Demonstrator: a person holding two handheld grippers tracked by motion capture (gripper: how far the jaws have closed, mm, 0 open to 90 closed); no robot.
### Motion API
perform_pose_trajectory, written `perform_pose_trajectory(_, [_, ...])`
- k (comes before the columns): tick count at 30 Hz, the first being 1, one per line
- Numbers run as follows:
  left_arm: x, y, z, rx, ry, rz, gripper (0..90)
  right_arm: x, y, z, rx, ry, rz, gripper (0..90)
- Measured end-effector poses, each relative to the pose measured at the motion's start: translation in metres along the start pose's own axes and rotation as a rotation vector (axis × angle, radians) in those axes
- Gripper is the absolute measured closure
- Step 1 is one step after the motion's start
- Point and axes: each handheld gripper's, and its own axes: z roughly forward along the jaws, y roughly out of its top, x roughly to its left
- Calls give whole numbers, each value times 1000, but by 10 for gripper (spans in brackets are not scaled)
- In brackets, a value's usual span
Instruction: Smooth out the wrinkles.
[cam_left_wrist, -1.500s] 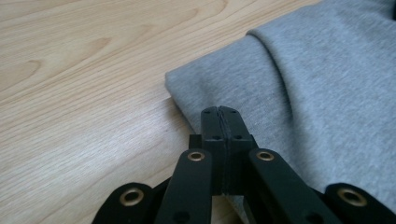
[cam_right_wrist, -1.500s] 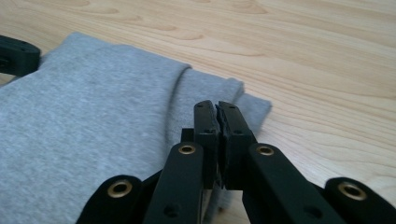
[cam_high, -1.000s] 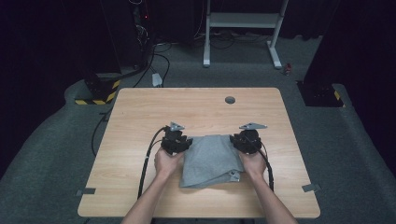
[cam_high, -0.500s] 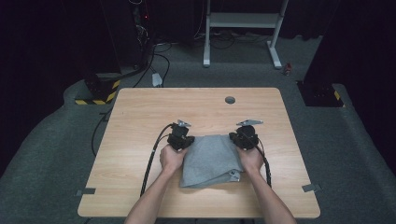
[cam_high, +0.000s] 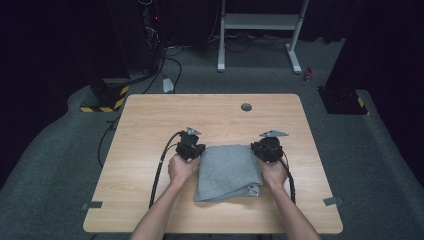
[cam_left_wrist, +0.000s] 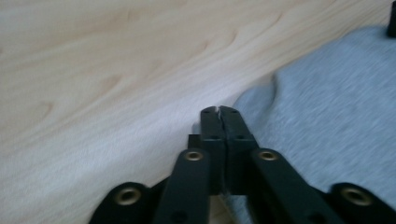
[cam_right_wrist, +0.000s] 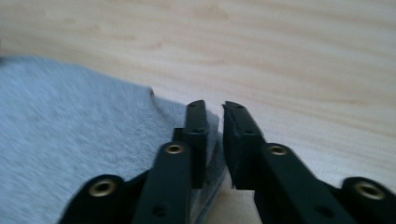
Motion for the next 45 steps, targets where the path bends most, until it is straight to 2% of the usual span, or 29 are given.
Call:
perform_pose_trajectory(1, [-3, 2, -2, -27, -24, 7, 753, 2, 2, -3, -18, 7, -3, 789])
perform_pose_trajectory(2, [-7, 4, -2, -42, -47, 10, 725, 4, 4, -6, -41, 18, -17, 794])
perform_pose_trajectory(4, [-15, 7, 0, -72, -59, 42, 684, 9, 8, -8, -60, 69, -11, 813])
perform_pose_trajectory(6, [-21, 9, 5, -72, -73, 40, 666, 16, 12, -8, -70, 114, -23, 832])
perform_pose_trajectory(8, [-26, 12, 15, -40, -62, 72, 658, 23, 15, -3, -61, 137, -42, 843])
perform_pose_trajectory(9, [-29, 12, 23, -16, -52, 80, 656, 25, 15, 0, -51, 135, -50, 844])
perform_pose_trajectory(11, [-29, 8, 34, 21, -36, 85, 653, 24, 12, 12, 4, 118, -51, 846])
perform_pose_trajectory(13, [-26, 3, 37, 20, -20, 66, 651, 14, 5, 19, 33, 89, -39, 848])
perform_pose_trajectory(14, [-25, 2, 35, 19, 0, 83, 653, 9, 1, 21, 40, 78, -21, 853])
perform_pose_trajectory(15, [-23, -1, 34, 17, 29, 99, 652, 6, -2, 21, 38, 77, -18, 856])
perform_pose_trajectory(17, [-18, -3, 31, 28, 29, 85, 632, -1, -7, 21, 33, 86, -18, 858])
perform_pose_trajectory(21, [-16, -1, 23, 23, 50, 79, 630, 3, -3, 14, 11, 30, -52, 806])
perform_pose_trajectory(23, [-15, 0, 17, -7, 28, 75, 626, 4, -2, 8, -16, 18, -50, 773])
perform_pose_trajectory(24, [-15, 1, 16, -16, 21, 80, 622, 3, -1, 6, -29, 28, -48, 770])
perform_pose_trajectory(27, [-15, 0, 22, -8, -1, 56, 597, 5, 0, 10, -46, 58, -38, 723])
perform_pose_trajectory(30, [-15, -4, 31, 19, -11, 45, 592, 8, 0, 20, -8, 41, -21, 632])
perform_pose_trajectory(31, [-14, -5, 32, 20, -11, 40, 594, 7, 0, 24, 20, 42, -6, 634])
perform_pose_trajectory(33, [-13, -6, 33, 16, -7, 38, 602, 4, 1, 28, 27, 48, -4, 743])
perform_pose_trajectory(34, [-13, -6, 33, 17, -2, 47, 610, 3, 3, 27, 36, 50, -15, 839])
perform_pose_trajectory(35, [-12, -7, 33, 21, 2, 57, 613, 1, 4, 27, 43, 58, -15, 855])
perform_pose_trajectory(37, [-11, -8, 33, 23, 17, 94, 615, -2, 4, 24, 40, 41, -39, 866])
perform_pose_trajectory(41, [-6, -7, 35, 19, 21, 127, 607, -8, 3, 23, 46, 18, -52, 868])
perform_pose_trajectory(44, [-2, -3, 37, 29, 22, 107, 575, -14, 1, 24, 57, 22, -18, 856])
perform_pose_trajectory(45, [-2, -1, 37, 26, 31, 106, 562, -13, 2, 24, 59, 20, -21, 845])
